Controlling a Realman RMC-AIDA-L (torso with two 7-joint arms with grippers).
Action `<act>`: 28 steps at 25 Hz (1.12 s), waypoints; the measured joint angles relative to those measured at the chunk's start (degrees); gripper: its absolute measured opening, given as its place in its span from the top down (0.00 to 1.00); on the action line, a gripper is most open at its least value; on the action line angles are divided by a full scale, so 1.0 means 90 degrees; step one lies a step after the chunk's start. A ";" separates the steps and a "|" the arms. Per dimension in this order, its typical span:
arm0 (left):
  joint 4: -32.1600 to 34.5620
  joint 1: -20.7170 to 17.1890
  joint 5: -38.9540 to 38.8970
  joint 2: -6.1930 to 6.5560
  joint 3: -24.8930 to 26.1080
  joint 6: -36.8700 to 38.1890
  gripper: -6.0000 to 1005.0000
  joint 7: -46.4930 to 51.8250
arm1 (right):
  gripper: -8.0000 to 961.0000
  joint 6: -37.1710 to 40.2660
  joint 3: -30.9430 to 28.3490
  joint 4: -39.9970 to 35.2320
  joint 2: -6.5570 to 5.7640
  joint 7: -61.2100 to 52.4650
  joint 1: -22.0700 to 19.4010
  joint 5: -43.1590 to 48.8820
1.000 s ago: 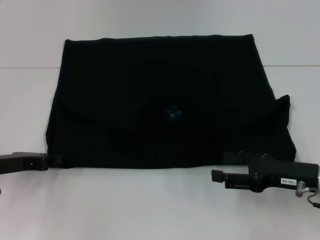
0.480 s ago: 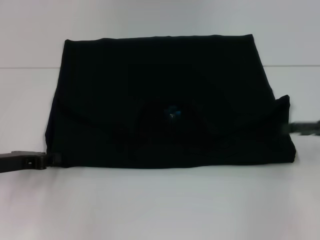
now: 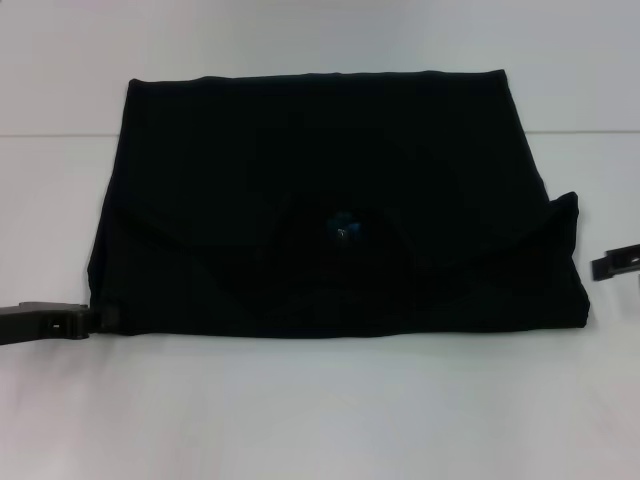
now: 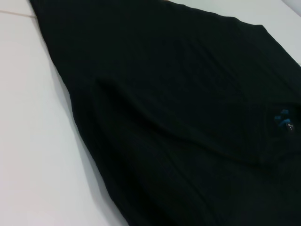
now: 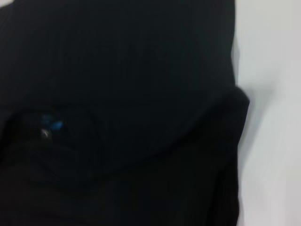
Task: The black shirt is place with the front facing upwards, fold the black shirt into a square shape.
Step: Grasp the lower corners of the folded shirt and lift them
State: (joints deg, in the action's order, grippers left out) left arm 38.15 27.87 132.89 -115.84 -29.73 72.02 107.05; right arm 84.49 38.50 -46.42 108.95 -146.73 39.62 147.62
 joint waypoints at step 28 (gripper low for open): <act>0.0000 0.0007 -0.0028 -0.0014 -0.0006 0.0045 0.93 -0.0010 | 0.23 -0.0867 0.0677 0.0697 0.0439 0.0195 0.0301 0.0063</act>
State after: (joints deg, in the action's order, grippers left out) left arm 38.14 27.93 132.63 -115.96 -29.79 72.43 106.96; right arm 76.68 44.59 -40.15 112.90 -144.98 42.33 148.19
